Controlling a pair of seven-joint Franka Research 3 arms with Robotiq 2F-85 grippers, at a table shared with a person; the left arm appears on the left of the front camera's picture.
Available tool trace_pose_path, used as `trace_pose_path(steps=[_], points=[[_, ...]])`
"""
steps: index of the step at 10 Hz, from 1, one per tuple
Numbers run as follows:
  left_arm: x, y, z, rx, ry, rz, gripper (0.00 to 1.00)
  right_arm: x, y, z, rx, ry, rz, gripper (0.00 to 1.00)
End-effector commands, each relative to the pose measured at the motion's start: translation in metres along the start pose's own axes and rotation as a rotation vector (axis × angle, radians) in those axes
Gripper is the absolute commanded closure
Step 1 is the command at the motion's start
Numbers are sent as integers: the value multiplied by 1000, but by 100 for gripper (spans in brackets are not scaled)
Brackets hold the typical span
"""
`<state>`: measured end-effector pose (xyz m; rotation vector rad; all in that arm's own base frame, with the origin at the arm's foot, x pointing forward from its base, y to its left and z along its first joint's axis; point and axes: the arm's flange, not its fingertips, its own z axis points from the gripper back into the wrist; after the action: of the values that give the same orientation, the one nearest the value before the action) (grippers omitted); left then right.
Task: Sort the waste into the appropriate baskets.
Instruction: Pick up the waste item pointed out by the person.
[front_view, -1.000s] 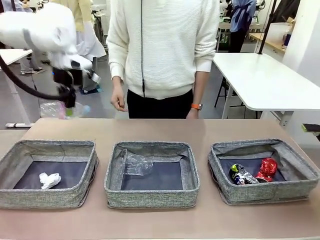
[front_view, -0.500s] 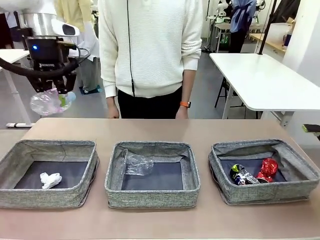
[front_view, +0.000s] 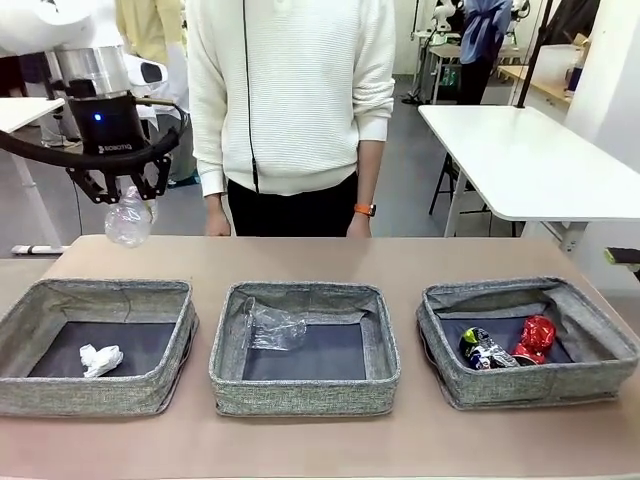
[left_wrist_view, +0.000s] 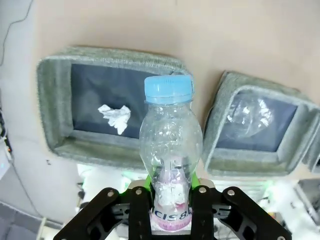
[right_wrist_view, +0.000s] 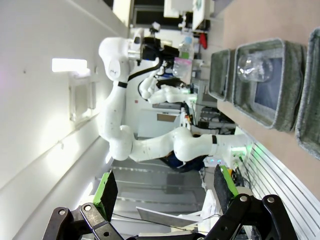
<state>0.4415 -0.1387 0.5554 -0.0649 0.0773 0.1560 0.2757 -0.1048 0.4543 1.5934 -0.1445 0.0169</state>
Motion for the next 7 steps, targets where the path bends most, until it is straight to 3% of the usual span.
trace_pose_path(steps=[1,2,4,7], points=[[-4,-4,-1,-6,-30,46,77,1,6,1,14,-2,-20,0],[-10,-26,6,-1,-54,-1,77,1,6,1,14,-2,-20,0],[-30,-85,58,10,-144,-4,77,1,6,1,14,-2,-20,0],[-50,-165,109,-17,-128,-78,77,1,6,1,14,-2,-20,0]])
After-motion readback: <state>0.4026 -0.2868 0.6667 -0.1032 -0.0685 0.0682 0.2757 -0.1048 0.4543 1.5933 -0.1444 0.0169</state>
